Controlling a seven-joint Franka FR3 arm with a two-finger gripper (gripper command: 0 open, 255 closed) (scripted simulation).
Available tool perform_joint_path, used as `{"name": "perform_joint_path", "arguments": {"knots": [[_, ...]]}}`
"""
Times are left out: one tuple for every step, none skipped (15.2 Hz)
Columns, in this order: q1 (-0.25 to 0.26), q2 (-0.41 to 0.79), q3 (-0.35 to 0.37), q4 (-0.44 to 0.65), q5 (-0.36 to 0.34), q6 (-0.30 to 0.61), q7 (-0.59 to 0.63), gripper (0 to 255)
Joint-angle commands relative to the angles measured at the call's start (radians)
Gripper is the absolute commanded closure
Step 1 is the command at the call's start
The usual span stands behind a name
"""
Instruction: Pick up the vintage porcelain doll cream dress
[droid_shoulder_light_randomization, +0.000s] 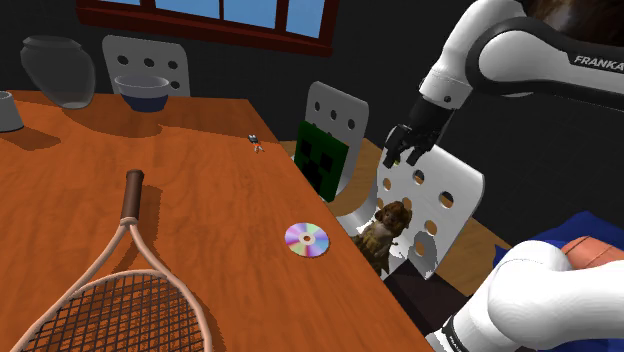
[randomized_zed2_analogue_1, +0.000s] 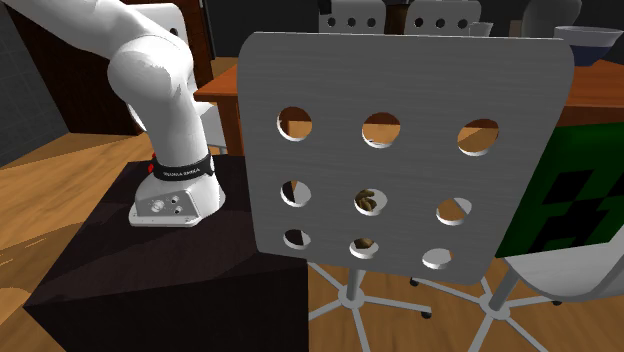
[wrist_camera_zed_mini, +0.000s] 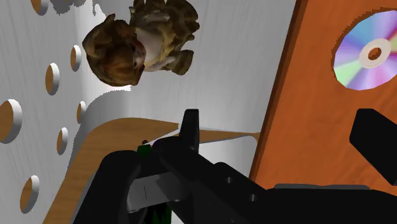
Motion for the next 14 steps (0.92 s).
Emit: {"name": "perform_joint_path", "arguments": {"knots": [[0.000, 0.000, 0.000, 0.000, 0.000, 0.000, 0.000, 0], [-0.003, 0.067, -0.021, 0.036, -0.003, -0.023, -0.018, 0], [-0.005, 0.134, -0.042, 0.072, -0.006, -0.046, -0.036, 0], [-0.007, 0.201, -0.061, 0.108, -0.008, -0.071, -0.055, 0], [-0.008, 0.267, -0.080, 0.144, -0.009, -0.096, -0.073, 0], [-0.010, 0.333, -0.098, 0.181, -0.010, -0.122, -0.091, 0], [-0.012, 0.399, -0.115, 0.218, -0.010, -0.149, -0.110, 0], [-0.015, 0.464, -0.131, 0.255, -0.010, -0.177, -0.128, 0], [-0.018, 0.529, -0.146, 0.292, -0.009, -0.205, -0.147, 0], [-0.021, 0.593, -0.159, 0.329, -0.009, -0.233, -0.166, 0], [-0.026, 0.657, -0.171, 0.366, -0.009, -0.262, -0.185, 0], [-0.031, 0.721, -0.182, 0.403, -0.008, -0.292, -0.203, 0], [-0.037, 0.784, -0.192, 0.439, -0.009, -0.321, -0.221, 0], [-0.044, 0.847, -0.200, 0.475, -0.009, -0.351, -0.239, 0]]}}
